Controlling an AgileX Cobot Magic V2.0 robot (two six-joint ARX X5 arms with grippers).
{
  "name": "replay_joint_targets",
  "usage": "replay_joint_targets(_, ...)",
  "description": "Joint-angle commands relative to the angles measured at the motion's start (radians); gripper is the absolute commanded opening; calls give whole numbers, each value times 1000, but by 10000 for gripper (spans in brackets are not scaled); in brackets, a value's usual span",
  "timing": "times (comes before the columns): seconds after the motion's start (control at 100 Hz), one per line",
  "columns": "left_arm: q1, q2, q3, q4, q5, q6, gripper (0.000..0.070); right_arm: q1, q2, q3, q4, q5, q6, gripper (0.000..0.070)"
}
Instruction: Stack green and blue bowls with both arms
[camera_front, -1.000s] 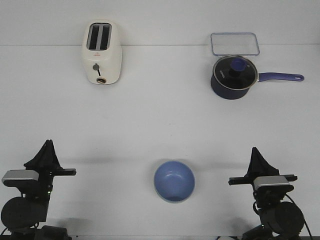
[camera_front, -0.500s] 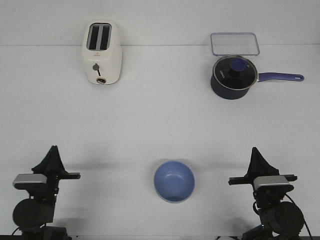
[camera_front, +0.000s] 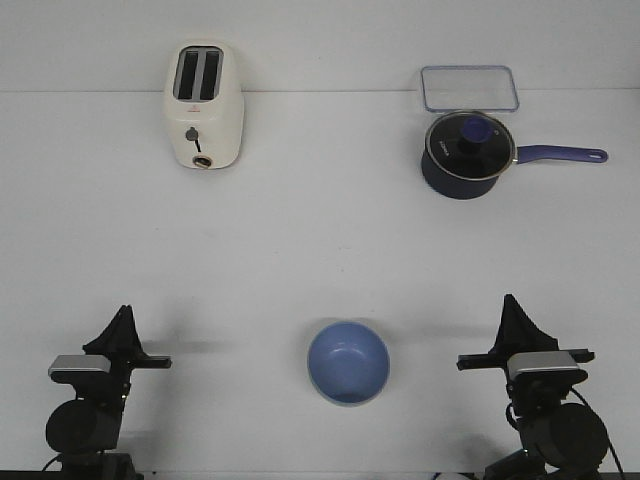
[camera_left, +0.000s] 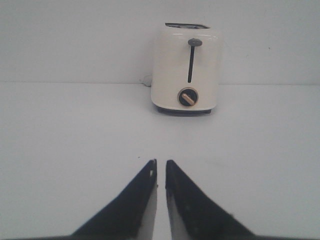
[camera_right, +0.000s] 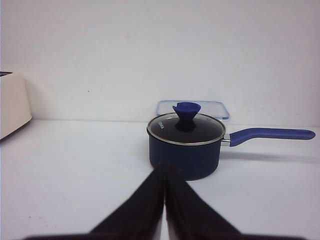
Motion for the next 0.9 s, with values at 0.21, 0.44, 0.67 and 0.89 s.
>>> replay_joint_targets(0.21, 1, 0, -20, 8, 3, -5, 15, 5, -1, 5, 10, 3, -8, 0)
replay_joint_targets(0.44, 0, 0, -20, 8, 3, -5, 15, 5, -1, 5, 10, 3, -8, 0)
replay_joint_targets(0.67, 0, 0, -20, 8, 3, -5, 15, 5, -1, 5, 8, 4, -8, 0)
replay_joint_targets(0.89, 0, 0, -20, 8, 3, -5, 15, -144, -41, -45, -6, -142, -120, 0)
